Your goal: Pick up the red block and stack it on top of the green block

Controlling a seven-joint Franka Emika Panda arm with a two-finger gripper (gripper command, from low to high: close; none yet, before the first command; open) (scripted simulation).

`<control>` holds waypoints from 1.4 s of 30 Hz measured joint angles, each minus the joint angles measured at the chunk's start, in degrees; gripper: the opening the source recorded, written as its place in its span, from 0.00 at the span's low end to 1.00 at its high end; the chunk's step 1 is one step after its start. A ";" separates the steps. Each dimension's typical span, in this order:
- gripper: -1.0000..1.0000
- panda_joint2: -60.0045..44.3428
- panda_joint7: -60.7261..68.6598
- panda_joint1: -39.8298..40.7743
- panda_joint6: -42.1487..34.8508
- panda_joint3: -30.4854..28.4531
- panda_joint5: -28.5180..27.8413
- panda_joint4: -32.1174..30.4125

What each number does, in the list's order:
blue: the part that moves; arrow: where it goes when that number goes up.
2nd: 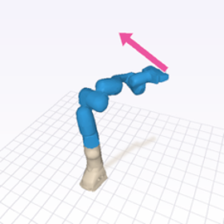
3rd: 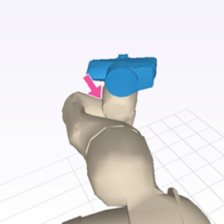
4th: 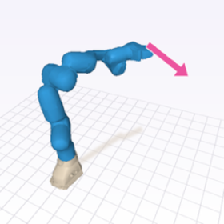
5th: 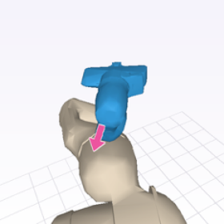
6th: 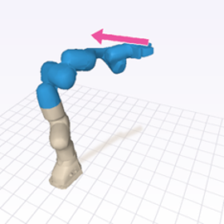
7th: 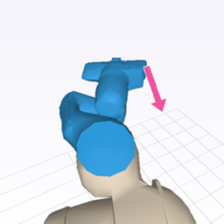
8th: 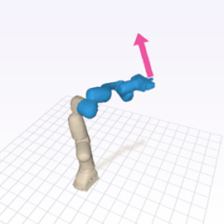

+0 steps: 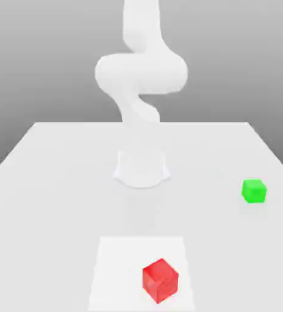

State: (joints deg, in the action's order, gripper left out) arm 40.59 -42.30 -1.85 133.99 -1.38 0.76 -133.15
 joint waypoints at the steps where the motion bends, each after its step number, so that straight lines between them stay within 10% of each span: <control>1: 0.50 -2.26 1.56 -0.81 0.96 -0.60 0.33 -0.59; 28: 0.50 -58.13 31.56 -8.03 28.51 -3.11 3.60 -11.83; 29: 0.00 -59.91 31.87 -7.68 30.00 -2.67 4.01 -11.58; 42: 0.00 -49.77 29.43 -9.36 21.84 -2.78 1.95 -13.65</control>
State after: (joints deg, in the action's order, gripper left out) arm -9.17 -12.87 -11.21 155.83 -4.16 2.71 -146.80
